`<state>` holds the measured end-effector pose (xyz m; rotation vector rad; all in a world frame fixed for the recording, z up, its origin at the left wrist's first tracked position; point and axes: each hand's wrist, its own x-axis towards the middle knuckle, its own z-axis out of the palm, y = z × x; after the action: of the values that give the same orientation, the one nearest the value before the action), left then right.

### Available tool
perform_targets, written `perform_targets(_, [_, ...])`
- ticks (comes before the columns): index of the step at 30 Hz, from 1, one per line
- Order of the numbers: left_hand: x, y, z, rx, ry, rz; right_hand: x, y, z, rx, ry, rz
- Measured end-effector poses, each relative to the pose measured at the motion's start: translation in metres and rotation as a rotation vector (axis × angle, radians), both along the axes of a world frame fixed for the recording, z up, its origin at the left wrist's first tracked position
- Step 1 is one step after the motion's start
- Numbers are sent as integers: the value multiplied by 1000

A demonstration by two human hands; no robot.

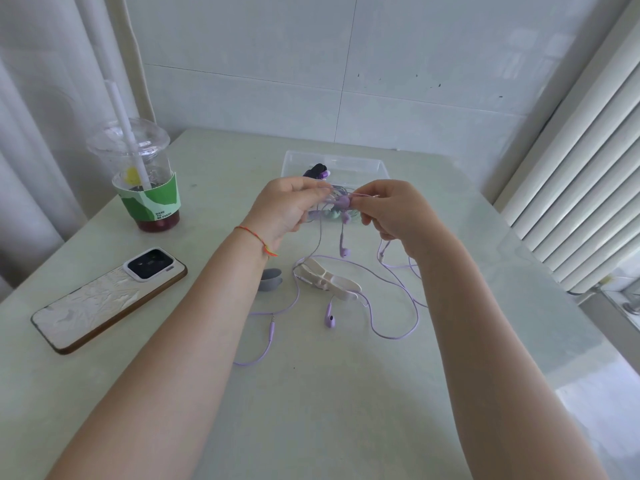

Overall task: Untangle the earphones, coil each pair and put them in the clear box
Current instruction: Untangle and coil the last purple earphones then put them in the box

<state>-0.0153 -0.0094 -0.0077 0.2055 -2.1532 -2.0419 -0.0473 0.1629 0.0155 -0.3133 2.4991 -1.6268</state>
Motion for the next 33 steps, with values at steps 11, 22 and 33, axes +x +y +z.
perform_targets(11, [-4,0,3,-27,94,162,1,1,4,-47,84,31])
perform_targets(22, [-5,3,-15,-387,-60,-141,8,2,18,-455,301,-54])
perform_targets(33, [-9,-11,-26,-768,-165,133,-5,-1,-2,-453,420,-432])
